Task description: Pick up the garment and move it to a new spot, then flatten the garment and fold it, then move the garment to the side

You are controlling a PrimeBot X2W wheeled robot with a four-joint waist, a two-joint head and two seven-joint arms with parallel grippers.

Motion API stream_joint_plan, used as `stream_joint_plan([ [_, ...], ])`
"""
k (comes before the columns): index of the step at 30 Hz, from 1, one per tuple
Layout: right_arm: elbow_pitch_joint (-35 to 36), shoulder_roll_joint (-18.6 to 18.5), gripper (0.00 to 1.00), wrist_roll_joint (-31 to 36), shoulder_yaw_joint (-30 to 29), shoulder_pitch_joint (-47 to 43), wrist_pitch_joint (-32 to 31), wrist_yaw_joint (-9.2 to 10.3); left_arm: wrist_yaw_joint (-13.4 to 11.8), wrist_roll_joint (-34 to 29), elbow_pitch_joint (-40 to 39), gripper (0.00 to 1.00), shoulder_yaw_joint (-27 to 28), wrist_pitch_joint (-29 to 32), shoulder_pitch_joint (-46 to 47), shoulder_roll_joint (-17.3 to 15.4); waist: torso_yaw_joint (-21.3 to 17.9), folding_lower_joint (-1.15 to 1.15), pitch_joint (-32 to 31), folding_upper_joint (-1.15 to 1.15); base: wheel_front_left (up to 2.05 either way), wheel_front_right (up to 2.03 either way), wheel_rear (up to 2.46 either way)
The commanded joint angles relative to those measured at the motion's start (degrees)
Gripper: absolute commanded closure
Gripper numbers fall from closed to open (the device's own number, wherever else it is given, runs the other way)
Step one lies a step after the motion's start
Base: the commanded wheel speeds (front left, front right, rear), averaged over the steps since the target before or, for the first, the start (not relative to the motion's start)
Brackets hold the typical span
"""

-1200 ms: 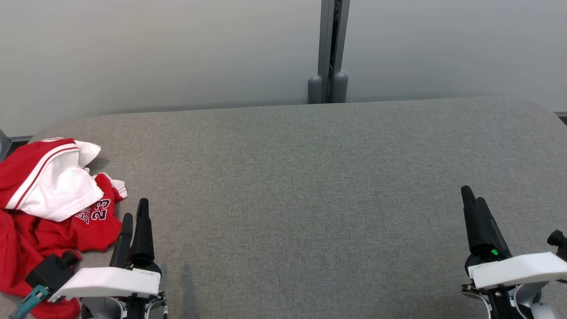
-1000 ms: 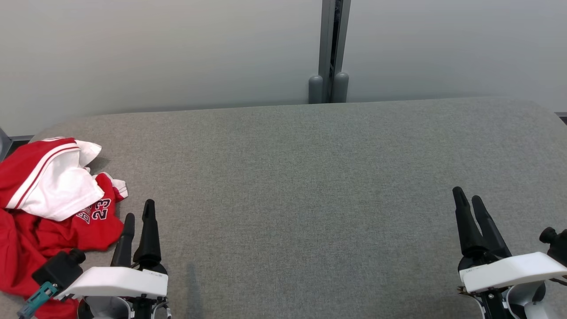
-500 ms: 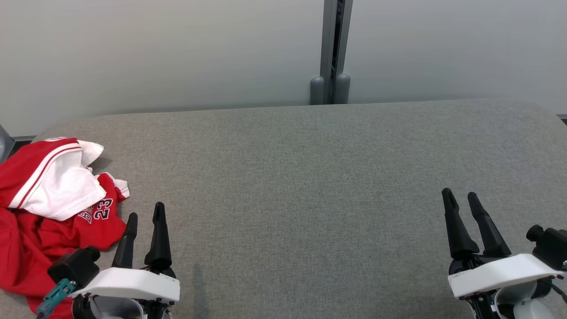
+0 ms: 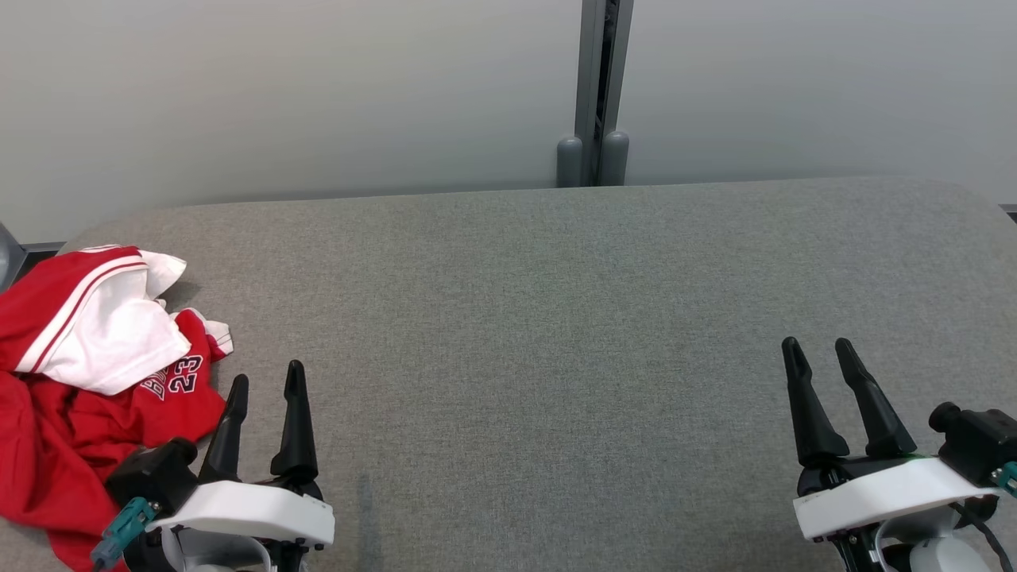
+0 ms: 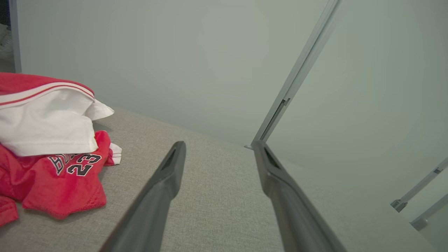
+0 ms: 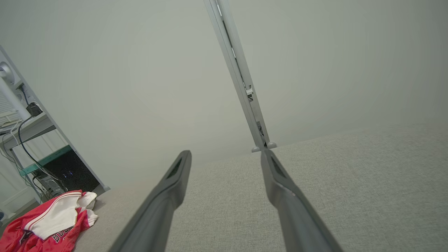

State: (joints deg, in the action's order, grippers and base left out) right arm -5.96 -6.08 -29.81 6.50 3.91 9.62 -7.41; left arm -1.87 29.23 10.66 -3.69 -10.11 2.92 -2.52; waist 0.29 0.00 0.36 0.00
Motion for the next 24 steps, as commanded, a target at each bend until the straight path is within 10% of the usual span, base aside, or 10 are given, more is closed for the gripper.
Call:
stream_joint_plan([
  [1, 0.7, -0.5, 0.0, 1.1, 0.1, 0.9, 0.6, -0.11, -0.2, -1.2, -0.5, 0.0, -0.1, -0.4, 1.4, -0.4, 0.0, 0.0, 0.0, 0.0, 0.0, 0.0, 0.0],
  [24, 1.3, -0.4, 0.0, 11.3, 1.1, 0.9, 2.4, -0.12, -2.0, -11.3, -0.1, 0.0, -2.1, -3.2, 1.3, -0.4, 0.0, 0.0, 0.0, 0.0, 0.0, 0.0, 0.0],
])
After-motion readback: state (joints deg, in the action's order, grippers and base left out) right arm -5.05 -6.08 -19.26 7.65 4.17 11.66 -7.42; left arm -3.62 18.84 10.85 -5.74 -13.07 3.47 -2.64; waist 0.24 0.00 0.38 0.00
